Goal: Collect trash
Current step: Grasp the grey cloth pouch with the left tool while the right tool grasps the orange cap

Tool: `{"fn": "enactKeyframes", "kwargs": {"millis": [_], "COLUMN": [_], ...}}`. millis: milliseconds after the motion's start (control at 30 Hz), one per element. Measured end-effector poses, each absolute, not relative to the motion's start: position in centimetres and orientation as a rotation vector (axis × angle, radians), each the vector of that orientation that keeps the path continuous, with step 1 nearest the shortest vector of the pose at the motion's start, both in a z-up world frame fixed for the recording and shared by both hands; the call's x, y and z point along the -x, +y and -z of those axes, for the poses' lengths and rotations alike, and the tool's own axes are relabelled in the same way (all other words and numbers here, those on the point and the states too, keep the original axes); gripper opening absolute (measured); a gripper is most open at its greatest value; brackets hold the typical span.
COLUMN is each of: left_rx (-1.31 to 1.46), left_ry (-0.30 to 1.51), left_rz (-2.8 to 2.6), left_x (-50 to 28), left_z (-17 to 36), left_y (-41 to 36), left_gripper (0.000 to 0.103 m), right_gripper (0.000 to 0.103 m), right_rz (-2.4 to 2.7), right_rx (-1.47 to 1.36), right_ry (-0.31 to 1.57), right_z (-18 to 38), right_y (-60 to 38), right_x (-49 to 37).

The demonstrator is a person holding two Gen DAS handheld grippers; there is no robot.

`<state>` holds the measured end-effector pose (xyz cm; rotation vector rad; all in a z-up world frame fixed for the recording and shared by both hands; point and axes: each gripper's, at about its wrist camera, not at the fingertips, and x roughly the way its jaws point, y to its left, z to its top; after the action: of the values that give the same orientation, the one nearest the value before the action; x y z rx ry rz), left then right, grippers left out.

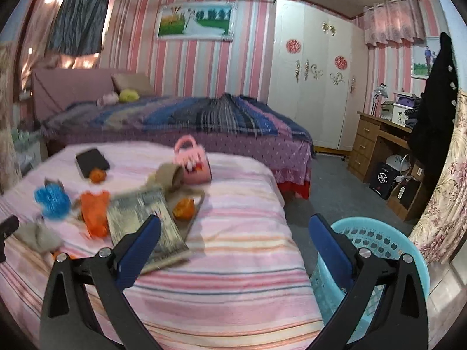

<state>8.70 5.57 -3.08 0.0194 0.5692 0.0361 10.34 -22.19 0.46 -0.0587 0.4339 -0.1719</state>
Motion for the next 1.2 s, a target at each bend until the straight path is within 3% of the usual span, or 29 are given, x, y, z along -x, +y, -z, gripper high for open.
{"fn": "enactKeyframes", "kwargs": {"millis": [300, 367, 433, 633, 733, 1200], "left_rx": [-0.024, -0.010, -0.006, -0.010, -0.013, 0.035], "left_ry": [0.645, 0.661, 0.686, 0.697, 0.682, 0.644], "left_rz": [-0.009, 0.021, 0.050, 0.082, 0.067, -0.069], "left_x": [-10.9, -11.2, -11.5, -11.1, -10.4, -8.6], "left_z": [5.1, 5.3, 5.5, 5.4, 4.9, 3.2], "left_y": [4.7, 4.7, 4.5, 4.6, 5.1, 11.9], "left_gripper": [0.095, 0.079, 0.056, 0.030, 0.026, 0.026], "right_gripper": [0.099, 0.099, 0.099, 0.099, 0.099, 0.098], "right_rz": [0.203, 0.194, 0.177, 0.096, 0.037, -0.159], "right_rx": [0.045, 0.029, 0.003, 0.021, 0.015, 0.050], "right_ry": [0.481, 0.500, 0.508, 0.486, 0.505, 0.634], "right_z": [0.8, 1.1, 1.3, 1.6, 2.0, 4.9], "right_y": [-23.6, -23.8, -23.6, -20.0, -17.8, -8.0], "right_x": [-10.7, -10.9, -11.0, -10.4, -10.4, -12.0]}}
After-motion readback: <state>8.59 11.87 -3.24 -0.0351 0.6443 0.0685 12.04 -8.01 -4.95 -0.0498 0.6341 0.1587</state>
